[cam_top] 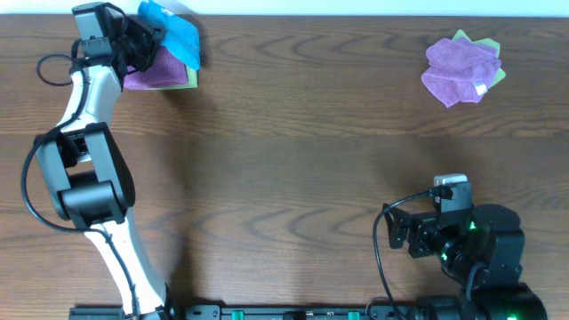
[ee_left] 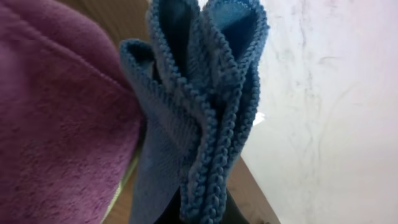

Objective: Fold the cloth

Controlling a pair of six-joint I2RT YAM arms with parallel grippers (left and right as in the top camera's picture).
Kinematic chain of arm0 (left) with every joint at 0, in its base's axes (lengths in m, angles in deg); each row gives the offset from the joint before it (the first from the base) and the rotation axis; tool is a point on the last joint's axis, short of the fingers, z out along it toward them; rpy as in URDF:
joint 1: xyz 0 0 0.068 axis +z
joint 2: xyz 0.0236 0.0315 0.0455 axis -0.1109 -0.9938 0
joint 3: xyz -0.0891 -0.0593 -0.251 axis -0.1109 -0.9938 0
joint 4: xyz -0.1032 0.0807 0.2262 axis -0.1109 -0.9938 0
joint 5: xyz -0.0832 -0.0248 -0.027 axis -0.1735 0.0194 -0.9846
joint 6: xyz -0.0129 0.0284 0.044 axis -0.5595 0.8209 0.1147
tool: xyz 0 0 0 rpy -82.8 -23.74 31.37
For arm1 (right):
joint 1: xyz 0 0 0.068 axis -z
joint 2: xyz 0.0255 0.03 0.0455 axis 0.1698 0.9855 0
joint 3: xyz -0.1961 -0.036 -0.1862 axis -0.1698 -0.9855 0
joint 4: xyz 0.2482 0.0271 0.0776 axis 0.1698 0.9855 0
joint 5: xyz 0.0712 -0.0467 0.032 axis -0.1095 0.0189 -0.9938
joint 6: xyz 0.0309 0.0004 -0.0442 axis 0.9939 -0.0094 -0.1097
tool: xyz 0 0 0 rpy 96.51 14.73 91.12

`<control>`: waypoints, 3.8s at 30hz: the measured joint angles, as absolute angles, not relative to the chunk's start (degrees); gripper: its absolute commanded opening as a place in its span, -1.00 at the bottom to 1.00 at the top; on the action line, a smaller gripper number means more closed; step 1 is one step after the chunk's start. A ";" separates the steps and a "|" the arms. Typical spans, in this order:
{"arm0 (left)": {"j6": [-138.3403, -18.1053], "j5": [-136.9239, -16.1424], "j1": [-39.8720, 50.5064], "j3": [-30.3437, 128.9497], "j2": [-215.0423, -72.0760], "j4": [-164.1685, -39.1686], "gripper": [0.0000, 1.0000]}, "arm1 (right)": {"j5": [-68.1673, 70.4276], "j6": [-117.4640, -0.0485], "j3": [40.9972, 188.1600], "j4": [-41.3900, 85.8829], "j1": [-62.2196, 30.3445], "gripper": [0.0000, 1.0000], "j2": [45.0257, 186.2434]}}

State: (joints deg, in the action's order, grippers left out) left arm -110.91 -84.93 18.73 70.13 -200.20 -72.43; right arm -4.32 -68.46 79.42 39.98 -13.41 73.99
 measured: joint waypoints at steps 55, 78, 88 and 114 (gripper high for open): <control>-91.22 -73.19 24.72 71.92 -200.22 -94.47 0.91 | -4.32 -68.46 79.42 39.98 -13.41 0.99 73.99; -74.98 -66.46 18.57 97.74 -200.51 -122.31 0.91 | -4.32 -68.46 79.42 39.98 -13.41 0.98 73.99; -73.23 -65.63 8.24 97.85 -200.51 -122.55 0.91 | -4.32 -68.46 79.42 39.98 -13.41 0.99 73.99; -77.93 -73.82 7.75 98.04 -200.46 -131.58 0.91 | -4.34 -68.46 79.42 40.01 -13.41 0.99 73.99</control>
